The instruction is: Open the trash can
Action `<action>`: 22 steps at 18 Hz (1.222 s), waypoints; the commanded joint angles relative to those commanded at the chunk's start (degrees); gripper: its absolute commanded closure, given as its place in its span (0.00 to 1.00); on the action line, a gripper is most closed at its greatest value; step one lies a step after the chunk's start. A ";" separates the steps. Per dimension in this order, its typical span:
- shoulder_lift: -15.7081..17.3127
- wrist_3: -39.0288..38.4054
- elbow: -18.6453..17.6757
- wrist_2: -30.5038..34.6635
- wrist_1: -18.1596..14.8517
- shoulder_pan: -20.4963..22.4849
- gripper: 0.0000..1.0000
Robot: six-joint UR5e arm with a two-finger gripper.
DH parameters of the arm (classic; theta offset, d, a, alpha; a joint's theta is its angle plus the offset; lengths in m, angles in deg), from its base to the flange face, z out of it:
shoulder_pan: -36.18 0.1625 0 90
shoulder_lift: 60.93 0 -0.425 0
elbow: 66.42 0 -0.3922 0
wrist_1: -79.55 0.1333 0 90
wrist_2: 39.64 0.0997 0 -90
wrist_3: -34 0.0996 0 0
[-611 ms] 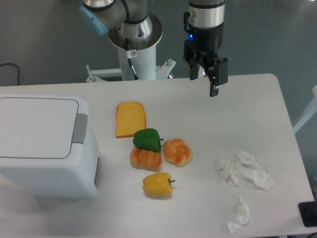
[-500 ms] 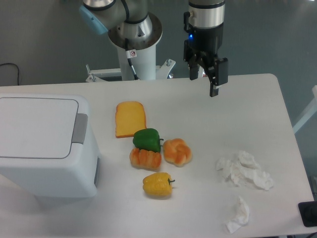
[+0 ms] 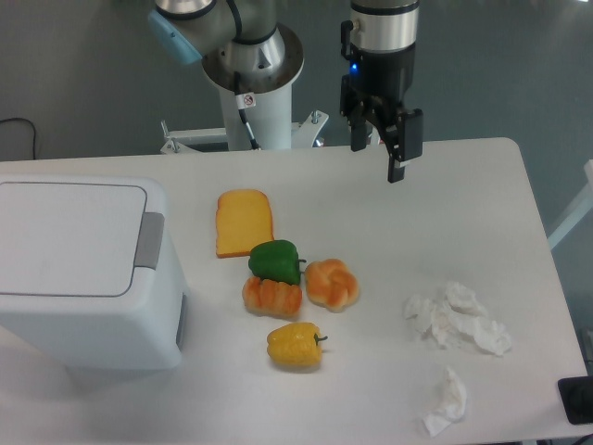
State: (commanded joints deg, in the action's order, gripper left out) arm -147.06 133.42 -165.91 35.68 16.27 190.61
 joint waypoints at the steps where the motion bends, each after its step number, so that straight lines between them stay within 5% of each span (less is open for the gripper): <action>1: 0.09 -1.92 0.09 0.00 0.00 0.00 0.00; 14: -2.28 -41.29 5.01 -0.09 0.09 -7.55 0.00; 22: -3.96 -55.01 7.56 -0.35 0.26 -11.16 0.00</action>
State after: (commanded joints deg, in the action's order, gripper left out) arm -151.02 78.40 -158.35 35.33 16.53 179.44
